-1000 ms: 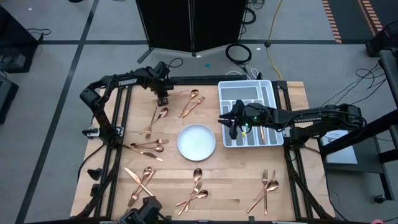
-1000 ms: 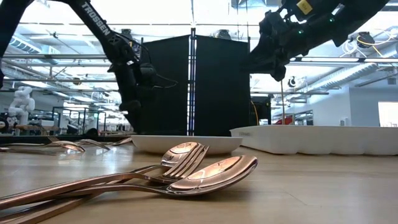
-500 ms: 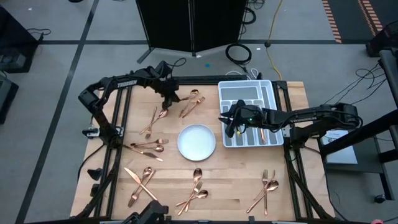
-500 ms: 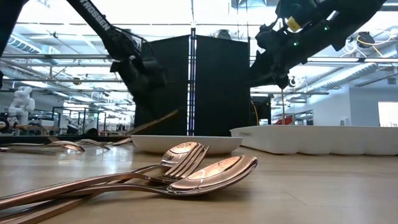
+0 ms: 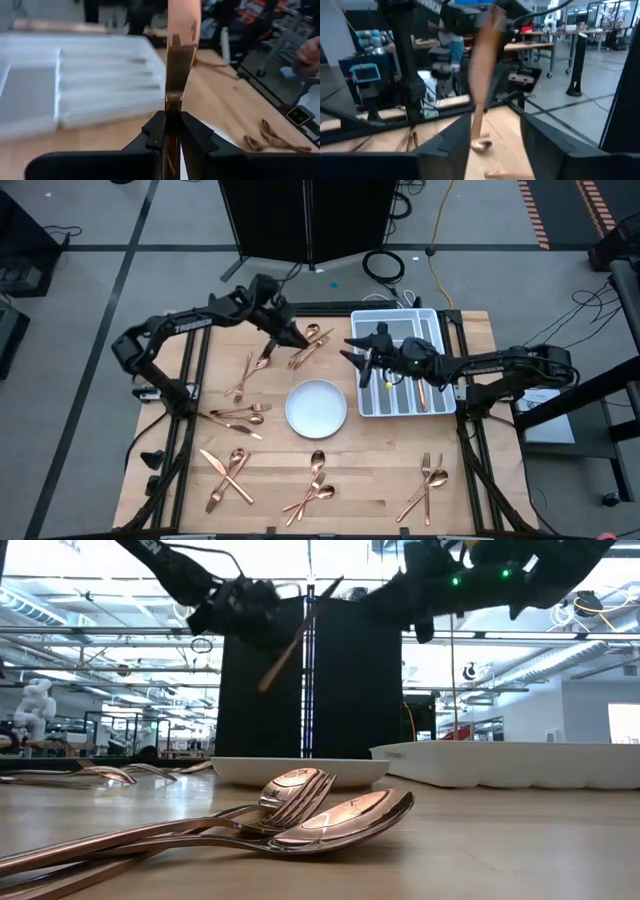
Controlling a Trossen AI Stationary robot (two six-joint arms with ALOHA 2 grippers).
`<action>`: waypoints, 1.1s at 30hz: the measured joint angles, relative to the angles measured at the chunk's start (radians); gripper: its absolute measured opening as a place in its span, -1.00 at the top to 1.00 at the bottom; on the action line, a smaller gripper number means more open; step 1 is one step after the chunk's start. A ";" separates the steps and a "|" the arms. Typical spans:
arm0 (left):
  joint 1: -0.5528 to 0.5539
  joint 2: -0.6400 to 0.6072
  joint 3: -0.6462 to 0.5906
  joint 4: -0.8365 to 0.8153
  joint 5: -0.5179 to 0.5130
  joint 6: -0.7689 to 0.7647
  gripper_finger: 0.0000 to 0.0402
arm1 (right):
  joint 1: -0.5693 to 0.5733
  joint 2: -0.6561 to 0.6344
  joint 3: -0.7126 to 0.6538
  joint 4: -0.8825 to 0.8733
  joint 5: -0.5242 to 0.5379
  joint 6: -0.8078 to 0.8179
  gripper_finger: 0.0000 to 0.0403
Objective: Sort silverware
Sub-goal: Put the knife in the silverware tray
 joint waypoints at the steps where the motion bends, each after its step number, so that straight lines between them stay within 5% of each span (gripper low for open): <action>1: -0.022 -0.002 0.000 0.035 0.000 -0.017 0.80 | -0.001 0.004 0.010 -0.001 -0.001 0.000 0.12; 10: -0.149 -0.002 0.000 0.283 -0.152 -0.076 0.80 | -0.003 0.099 0.100 -0.004 -0.031 -0.014 -0.28; 23: -0.168 -0.002 0.000 0.296 -0.253 -0.101 0.80 | -0.003 0.192 0.187 -0.004 -0.074 -0.106 -0.28; 28: -0.168 -0.002 0.000 0.295 -0.254 -0.101 0.80 | -0.002 0.181 0.187 -0.018 -0.020 -0.109 -0.11; 33: -0.167 -0.002 0.000 0.296 -0.261 -0.101 0.80 | -0.003 0.180 0.187 -0.023 -0.018 -0.107 0.40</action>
